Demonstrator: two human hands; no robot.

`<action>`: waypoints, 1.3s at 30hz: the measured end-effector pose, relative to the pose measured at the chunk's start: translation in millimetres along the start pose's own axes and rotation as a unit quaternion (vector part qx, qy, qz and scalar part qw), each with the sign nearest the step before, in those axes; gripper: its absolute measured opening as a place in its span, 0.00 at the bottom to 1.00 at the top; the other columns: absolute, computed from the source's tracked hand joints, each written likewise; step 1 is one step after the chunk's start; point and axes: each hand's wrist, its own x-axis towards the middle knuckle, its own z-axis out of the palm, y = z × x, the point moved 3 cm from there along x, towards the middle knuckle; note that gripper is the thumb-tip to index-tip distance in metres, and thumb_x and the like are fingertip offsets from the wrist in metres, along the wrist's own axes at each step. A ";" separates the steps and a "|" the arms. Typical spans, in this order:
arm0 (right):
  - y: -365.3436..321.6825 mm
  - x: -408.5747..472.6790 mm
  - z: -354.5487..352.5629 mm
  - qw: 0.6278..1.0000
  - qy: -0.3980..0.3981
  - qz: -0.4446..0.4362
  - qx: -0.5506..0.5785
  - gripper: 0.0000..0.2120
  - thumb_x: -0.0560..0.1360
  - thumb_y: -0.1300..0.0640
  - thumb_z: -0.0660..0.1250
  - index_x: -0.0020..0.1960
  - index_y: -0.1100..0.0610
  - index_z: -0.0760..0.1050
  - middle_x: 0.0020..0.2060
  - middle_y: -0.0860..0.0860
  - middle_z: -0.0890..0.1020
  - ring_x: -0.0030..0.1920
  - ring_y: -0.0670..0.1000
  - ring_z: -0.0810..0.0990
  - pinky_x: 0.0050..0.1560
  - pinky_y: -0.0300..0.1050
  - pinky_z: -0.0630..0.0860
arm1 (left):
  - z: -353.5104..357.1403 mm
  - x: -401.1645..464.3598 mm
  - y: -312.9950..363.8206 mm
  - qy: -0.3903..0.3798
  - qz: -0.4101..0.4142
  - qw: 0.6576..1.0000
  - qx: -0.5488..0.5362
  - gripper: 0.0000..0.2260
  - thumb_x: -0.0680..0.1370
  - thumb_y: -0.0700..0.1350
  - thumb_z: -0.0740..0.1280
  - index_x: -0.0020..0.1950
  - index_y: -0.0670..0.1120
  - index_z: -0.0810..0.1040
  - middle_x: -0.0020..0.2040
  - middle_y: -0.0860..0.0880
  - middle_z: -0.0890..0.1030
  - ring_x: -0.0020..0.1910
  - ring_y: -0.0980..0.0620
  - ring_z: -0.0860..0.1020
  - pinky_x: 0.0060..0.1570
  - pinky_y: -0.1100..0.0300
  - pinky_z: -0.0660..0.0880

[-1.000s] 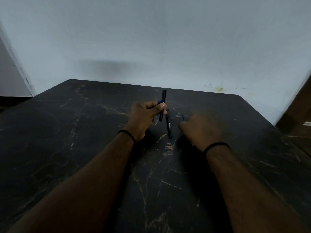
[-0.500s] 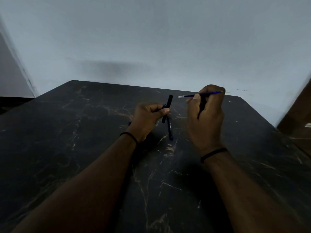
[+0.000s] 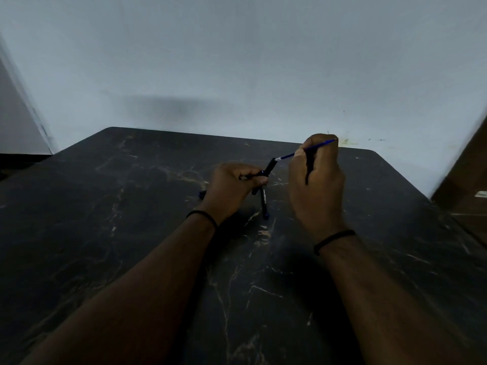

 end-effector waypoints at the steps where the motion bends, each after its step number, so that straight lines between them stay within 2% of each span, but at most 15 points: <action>1: -0.4 0.0 -1.0 1.000 0.001 0.001 -0.002 0.01 0.79 0.57 0.59 0.50 0.55 0.67 0.32 0.43 0.70 0.30 0.42 0.70 0.31 0.33 0.64 | 0.3 0.5 -0.3 0.000 0.002 1.000 0.006 0.05 0.74 0.37 0.73 0.49 0.40 0.86 0.40 0.47 0.84 0.31 0.64 0.75 0.36 0.71 0.72; 3: -0.3 -0.3 -1.8 1.000 -0.001 0.004 -0.011 0.02 0.80 0.56 0.59 0.50 0.55 0.67 0.31 0.44 0.70 0.29 0.44 0.70 0.30 0.35 0.65 | 1.4 1.2 -0.2 -0.004 0.008 1.000 0.019 0.06 0.74 0.38 0.73 0.50 0.40 0.86 0.37 0.51 0.82 0.31 0.64 0.75 0.36 0.70 0.72; 5: 0.8 -0.6 0.0 1.000 -0.015 0.009 -0.023 0.05 0.81 0.55 0.59 0.50 0.56 0.67 0.32 0.46 0.71 0.29 0.46 0.70 0.29 0.41 0.67 | 3.7 1.0 0.7 -0.011 0.014 1.000 0.022 0.07 0.74 0.38 0.73 0.51 0.40 0.86 0.35 0.56 0.81 0.30 0.67 0.76 0.36 0.74 0.70; 7: 2.4 -0.9 3.2 0.998 -0.040 0.011 -0.039 0.07 0.82 0.53 0.60 0.50 0.57 0.69 0.33 0.46 0.72 0.31 0.47 0.71 0.31 0.44 0.66 | 5.7 0.2 2.5 -0.012 0.019 1.000 0.018 0.07 0.74 0.38 0.73 0.50 0.39 0.86 0.35 0.57 0.81 0.30 0.68 0.76 0.34 0.76 0.69; 12: 5.0 -2.5 10.8 0.993 -0.095 0.032 -0.066 0.14 0.82 0.49 0.62 0.60 0.58 0.75 0.42 0.50 0.78 0.42 0.51 0.77 0.41 0.45 0.71 | 3.0 -0.7 7.3 0.011 0.043 0.998 -0.043 0.06 0.75 0.36 0.72 0.49 0.36 0.85 0.40 0.44 0.85 0.34 0.62 0.79 0.38 0.70 0.74; 13: 5.2 -2.9 11.9 0.992 -0.100 0.034 -0.067 0.15 0.82 0.49 0.62 0.61 0.58 0.76 0.44 0.50 0.78 0.44 0.51 0.77 0.44 0.44 0.72 | 2.5 -1.4 8.3 0.013 0.045 0.997 -0.054 0.06 0.75 0.36 0.72 0.50 0.35 0.85 0.40 0.44 0.85 0.34 0.62 0.79 0.38 0.70 0.74; 17: 7.3 -4.7 15.4 0.991 -0.108 0.025 -0.078 0.12 0.80 0.54 0.67 0.58 0.60 0.79 0.50 0.54 0.81 0.50 0.53 0.78 0.48 0.47 0.74 | 4.3 -2.2 8.4 0.012 0.046 0.994 -0.099 0.09 0.76 0.33 0.70 0.55 0.32 0.82 0.30 0.61 0.81 0.26 0.68 0.75 0.31 0.76 0.69; 19: 8.9 -4.8 15.4 0.993 -0.095 0.025 -0.073 0.09 0.79 0.56 0.68 0.55 0.60 0.80 0.48 0.53 0.80 0.48 0.54 0.78 0.46 0.49 0.75 | 5.7 -2.2 8.1 0.009 0.028 0.994 -0.103 0.09 0.76 0.34 0.69 0.55 0.34 0.83 0.28 0.61 0.80 0.23 0.67 0.72 0.28 0.74 0.68; 21: 10.6 -4.6 13.7 0.995 -0.069 0.040 -0.056 0.05 0.79 0.54 0.67 0.51 0.56 0.78 0.42 0.48 0.78 0.40 0.45 0.75 0.39 0.40 0.72 | 5.5 -2.1 7.7 0.014 -0.011 0.994 -0.109 0.07 0.78 0.38 0.69 0.53 0.38 0.84 0.31 0.57 0.82 0.21 0.62 0.69 0.23 0.69 0.67; 23: 12.5 -4.5 10.5 0.997 -0.040 0.056 -0.039 0.03 0.80 0.52 0.65 0.49 0.51 0.73 0.36 0.42 0.75 0.34 0.38 0.73 0.33 0.29 0.65 | 3.2 -0.8 5.3 0.031 -0.062 0.988 -0.139 0.08 0.79 0.43 0.68 0.53 0.40 0.83 0.40 0.51 0.86 0.20 0.57 0.68 0.21 0.67 0.67; 24: 13.6 -4.6 10.3 0.997 -0.038 0.060 -0.038 0.04 0.80 0.51 0.65 0.49 0.50 0.72 0.34 0.42 0.75 0.33 0.37 0.74 0.32 0.28 0.64 | 0.1 -0.2 3.4 0.044 -0.087 0.982 -0.160 0.09 0.80 0.45 0.66 0.53 0.41 0.83 0.45 0.49 0.87 0.21 0.55 0.69 0.20 0.66 0.67; 27: 17.1 -7.2 16.5 0.992 -0.103 0.058 -0.053 0.04 0.79 0.49 0.66 0.49 0.48 0.76 0.37 0.43 0.78 0.36 0.39 0.76 0.34 0.34 0.69 | -13.4 0.9 -3.8 0.089 -0.134 0.957 -0.241 0.11 0.83 0.47 0.61 0.53 0.41 0.79 0.51 0.46 0.86 0.22 0.53 0.72 0.21 0.64 0.66; 31: 22.5 -10.7 22.2 0.983 -0.152 0.040 -0.098 0.04 0.76 0.49 0.69 0.46 0.48 0.82 0.34 0.40 0.75 0.36 0.45 0.77 0.37 0.43 0.76 | -21.1 1.9 -12.5 0.119 -0.183 0.920 -0.325 0.13 0.84 0.49 0.58 0.48 0.43 0.77 0.53 0.45 0.85 0.23 0.53 0.71 0.22 0.64 0.65; 36: 26.5 -12.4 24.9 0.981 -0.165 0.028 -0.096 0.07 0.73 0.46 0.67 0.43 0.47 0.80 0.34 0.43 0.79 0.36 0.44 0.77 0.37 0.48 0.79 | -20.1 2.2 -14.0 0.118 -0.193 0.906 -0.357 0.12 0.85 0.49 0.56 0.49 0.44 0.75 0.52 0.46 0.85 0.22 0.54 0.71 0.23 0.63 0.65; 39: 27.1 -12.8 25.8 0.981 -0.167 0.017 -0.100 0.07 0.73 0.46 0.66 0.44 0.48 0.79 0.33 0.43 0.80 0.37 0.43 0.77 0.35 0.48 0.78 | -21.6 1.8 -14.3 0.121 -0.196 0.904 -0.361 0.12 0.85 0.49 0.56 0.51 0.43 0.74 0.52 0.47 0.85 0.23 0.54 0.71 0.24 0.62 0.65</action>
